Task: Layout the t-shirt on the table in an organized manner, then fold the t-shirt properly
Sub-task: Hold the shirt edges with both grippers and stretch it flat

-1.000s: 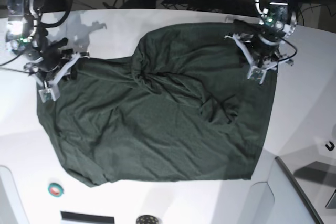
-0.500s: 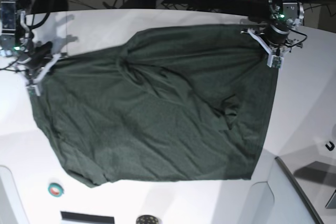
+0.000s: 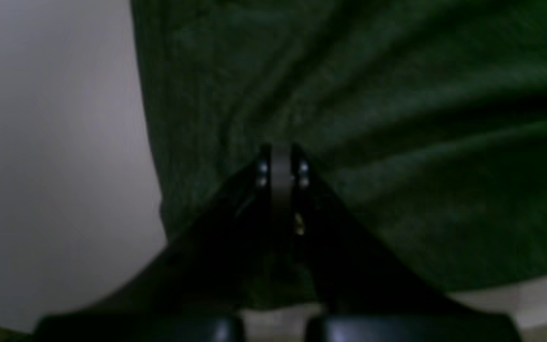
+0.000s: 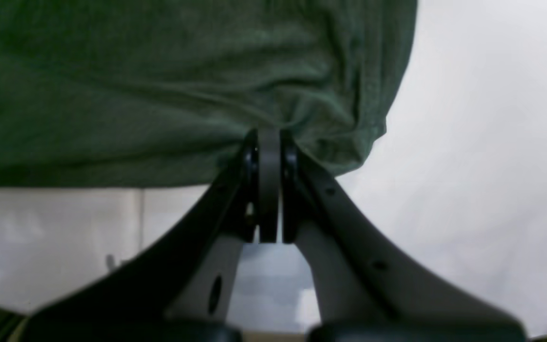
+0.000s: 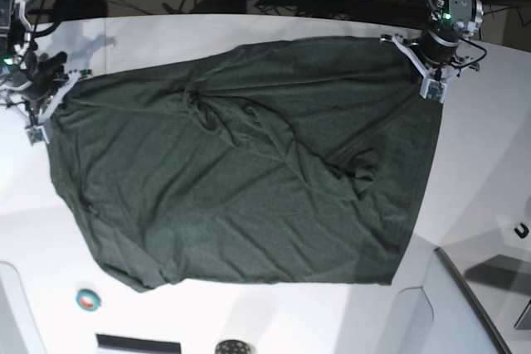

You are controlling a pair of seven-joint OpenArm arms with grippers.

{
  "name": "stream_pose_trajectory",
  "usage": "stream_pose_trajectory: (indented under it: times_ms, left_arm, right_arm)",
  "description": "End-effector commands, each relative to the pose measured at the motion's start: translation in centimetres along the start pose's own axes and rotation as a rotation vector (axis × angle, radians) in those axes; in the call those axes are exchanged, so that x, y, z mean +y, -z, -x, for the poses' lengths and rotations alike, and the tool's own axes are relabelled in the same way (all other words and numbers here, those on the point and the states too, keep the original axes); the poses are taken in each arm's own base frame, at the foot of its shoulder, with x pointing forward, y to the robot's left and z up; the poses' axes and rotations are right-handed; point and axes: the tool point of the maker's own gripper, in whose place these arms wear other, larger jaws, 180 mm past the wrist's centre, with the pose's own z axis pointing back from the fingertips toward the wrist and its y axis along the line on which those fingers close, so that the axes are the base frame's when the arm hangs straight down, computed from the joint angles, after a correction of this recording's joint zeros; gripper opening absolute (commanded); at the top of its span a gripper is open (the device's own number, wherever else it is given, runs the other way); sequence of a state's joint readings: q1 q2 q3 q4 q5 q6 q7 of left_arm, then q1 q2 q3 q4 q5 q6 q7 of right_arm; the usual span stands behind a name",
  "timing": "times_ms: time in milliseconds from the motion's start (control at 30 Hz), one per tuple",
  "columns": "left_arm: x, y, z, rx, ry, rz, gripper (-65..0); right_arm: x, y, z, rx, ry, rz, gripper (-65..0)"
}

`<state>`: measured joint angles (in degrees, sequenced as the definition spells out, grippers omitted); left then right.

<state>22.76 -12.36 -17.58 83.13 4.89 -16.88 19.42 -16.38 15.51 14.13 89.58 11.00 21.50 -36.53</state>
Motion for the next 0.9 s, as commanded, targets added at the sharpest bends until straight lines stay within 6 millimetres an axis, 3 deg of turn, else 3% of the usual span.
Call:
stream_pose_trajectory:
  times_ms: [0, 133, 333, 467, 633, 867]
  left_arm:
    - [1.1, -0.4, -2.0, -0.049, 0.017, -0.027, -65.0]
    - [1.2, -0.6, -2.1, -0.032, 0.022, -0.031, -65.0]
    - [1.2, 0.0, -0.3, 0.016, 0.005, -0.026, -65.0]
    - [3.3, -0.3, 0.4, 0.028, -0.030, -0.078, -65.0]
    - [5.8, -1.1, 1.2, 0.036, -0.065, -0.140, -65.0]
    - [6.1, -1.5, 0.2, 0.007, -0.071, -0.152, -65.0]
  right_arm:
    - [-0.4, -0.9, -1.7, -0.049, -0.026, 0.013, -64.4]
    - [1.4, -0.7, -1.8, -0.058, -0.002, -0.017, -64.2]
    - [5.1, 2.7, -0.4, 0.020, -0.015, -0.120, -64.7]
    - [5.4, 4.2, 1.1, 0.045, 0.011, -0.139, -64.8]
    - [4.4, 4.1, 3.1, 0.091, 0.004, -0.125, -64.8]
    - [5.9, 1.3, -1.4, -0.061, -0.048, -0.131, -64.1]
